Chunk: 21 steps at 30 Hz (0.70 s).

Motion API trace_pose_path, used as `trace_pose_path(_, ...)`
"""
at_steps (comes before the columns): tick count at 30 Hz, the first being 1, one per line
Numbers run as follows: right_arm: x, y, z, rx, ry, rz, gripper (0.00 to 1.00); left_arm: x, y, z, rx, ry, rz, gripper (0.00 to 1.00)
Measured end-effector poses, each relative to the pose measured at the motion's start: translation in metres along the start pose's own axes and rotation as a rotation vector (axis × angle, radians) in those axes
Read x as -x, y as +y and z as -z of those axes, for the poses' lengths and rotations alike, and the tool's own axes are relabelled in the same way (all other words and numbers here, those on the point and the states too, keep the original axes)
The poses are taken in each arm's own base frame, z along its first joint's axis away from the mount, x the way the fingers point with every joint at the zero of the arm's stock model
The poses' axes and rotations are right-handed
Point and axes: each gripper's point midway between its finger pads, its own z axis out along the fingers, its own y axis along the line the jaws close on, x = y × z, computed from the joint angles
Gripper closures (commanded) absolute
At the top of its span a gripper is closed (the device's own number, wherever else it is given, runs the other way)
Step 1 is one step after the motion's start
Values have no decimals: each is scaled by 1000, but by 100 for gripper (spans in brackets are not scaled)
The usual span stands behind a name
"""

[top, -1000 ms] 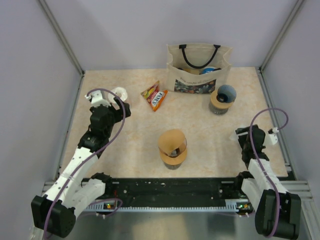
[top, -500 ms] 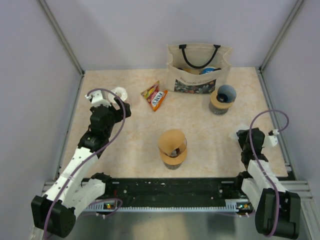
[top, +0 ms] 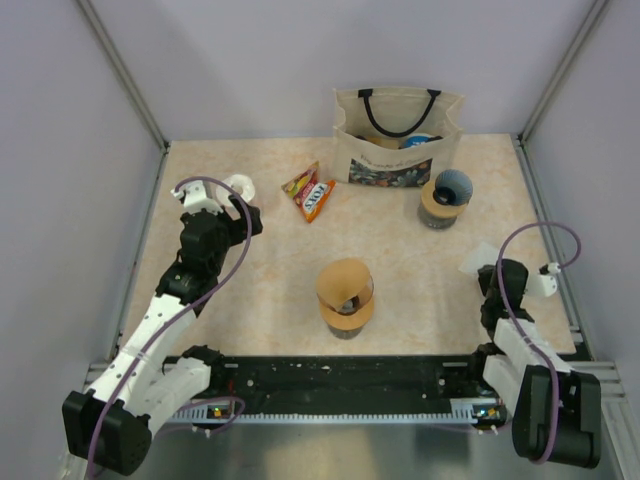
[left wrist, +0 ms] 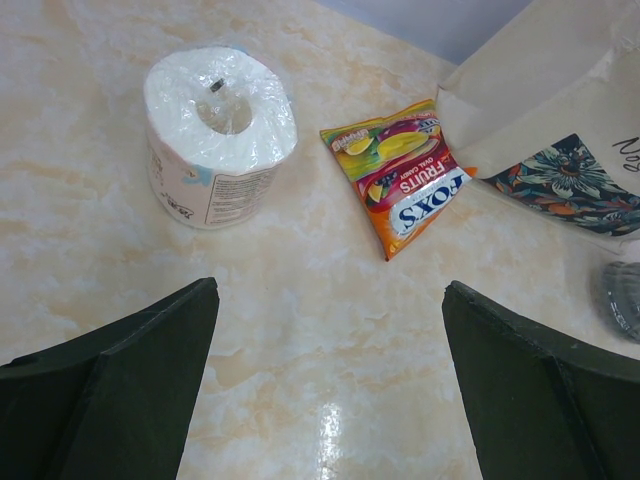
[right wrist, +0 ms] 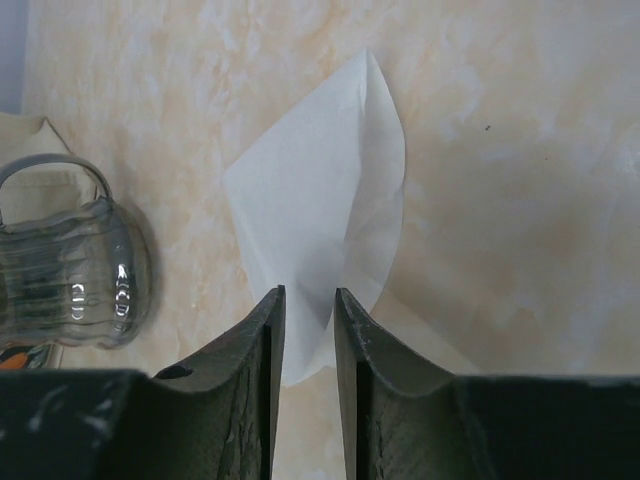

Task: Place the coffee filter in the dripper

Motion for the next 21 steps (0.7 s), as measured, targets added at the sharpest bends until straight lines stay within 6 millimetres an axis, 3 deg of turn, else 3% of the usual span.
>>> trace_pose_path(8,6,2,-3,4,-37,-13,100,0,0,0,0,0,-3,1)
trace_pose_path(16,25,19,9,51,-85,58,100,0,0,0,0,0,-4,1)
trace_pose_path(21,52,57,26,138,-124,165,100,0,0,0,-5,3,-8,1)
